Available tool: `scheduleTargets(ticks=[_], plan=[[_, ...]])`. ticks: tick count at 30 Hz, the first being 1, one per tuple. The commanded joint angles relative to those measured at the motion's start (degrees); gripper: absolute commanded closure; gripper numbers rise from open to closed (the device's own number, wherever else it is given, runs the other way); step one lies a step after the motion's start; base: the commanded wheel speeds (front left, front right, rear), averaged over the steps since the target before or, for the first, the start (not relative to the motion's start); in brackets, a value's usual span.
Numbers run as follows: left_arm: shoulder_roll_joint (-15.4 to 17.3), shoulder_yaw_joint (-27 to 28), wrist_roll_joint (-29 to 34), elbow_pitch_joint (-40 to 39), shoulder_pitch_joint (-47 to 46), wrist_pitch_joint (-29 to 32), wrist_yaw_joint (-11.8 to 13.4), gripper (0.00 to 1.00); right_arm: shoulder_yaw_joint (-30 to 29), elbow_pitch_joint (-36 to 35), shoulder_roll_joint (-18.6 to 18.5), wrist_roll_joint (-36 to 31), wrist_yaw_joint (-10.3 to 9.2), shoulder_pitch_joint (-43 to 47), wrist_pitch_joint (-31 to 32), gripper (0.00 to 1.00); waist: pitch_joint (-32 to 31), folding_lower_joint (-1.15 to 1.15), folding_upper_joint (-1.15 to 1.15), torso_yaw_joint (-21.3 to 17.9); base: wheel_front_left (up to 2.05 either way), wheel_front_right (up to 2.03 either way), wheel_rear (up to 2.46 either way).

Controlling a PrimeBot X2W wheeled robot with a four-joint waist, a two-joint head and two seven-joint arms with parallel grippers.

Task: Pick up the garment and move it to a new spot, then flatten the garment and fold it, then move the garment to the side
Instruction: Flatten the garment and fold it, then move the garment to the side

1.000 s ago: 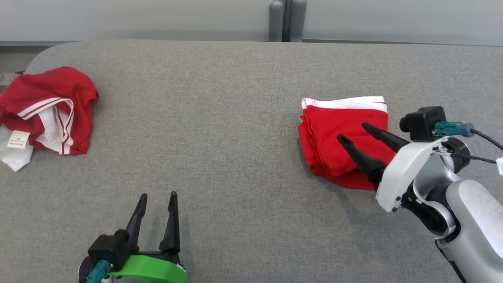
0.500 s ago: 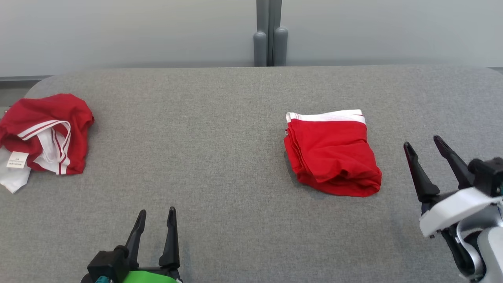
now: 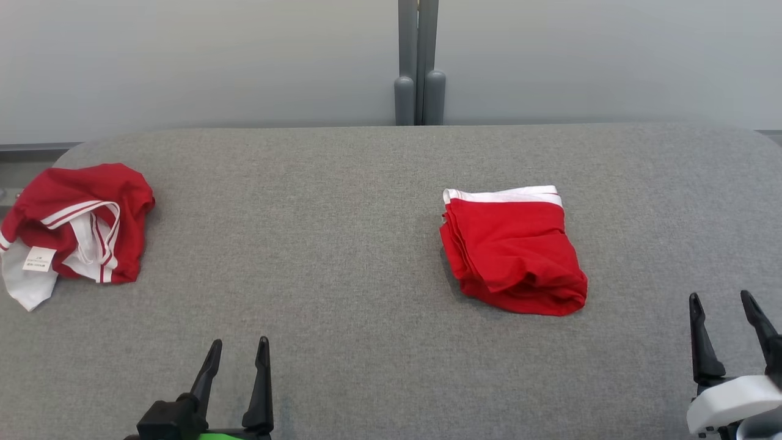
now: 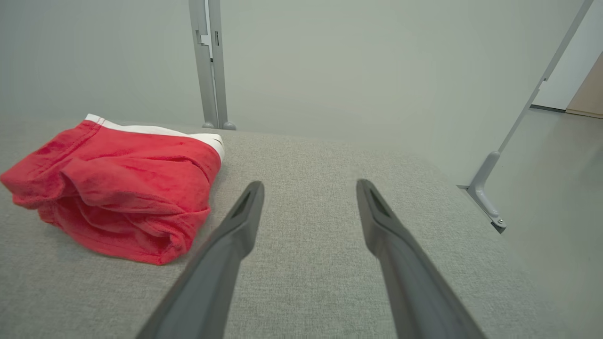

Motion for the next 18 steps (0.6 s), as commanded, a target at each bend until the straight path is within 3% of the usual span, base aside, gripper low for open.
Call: scheduleTargets(ticks=[1, 18], plan=[[0.1, 0.3, 0.8, 0.6, 1.0, -0.2, -0.4, 0.0, -0.5, -0.3, 0.7, -1.1, -0.03, 1.5, -0.2, 0.0, -0.1, 0.0, 0.0, 0.0, 0.0, 0.0, 0.0], [0.1, 3.6, 3.7, 5.6, 0.8, -0.2, -1.7, 0.0, 0.3, -0.2, 3.3, -5.1, -0.03, 4.1, -0.2, 0.0, -1.1, 0.0, 0.0, 0.0, 0.0, 0.0, 0.0]])
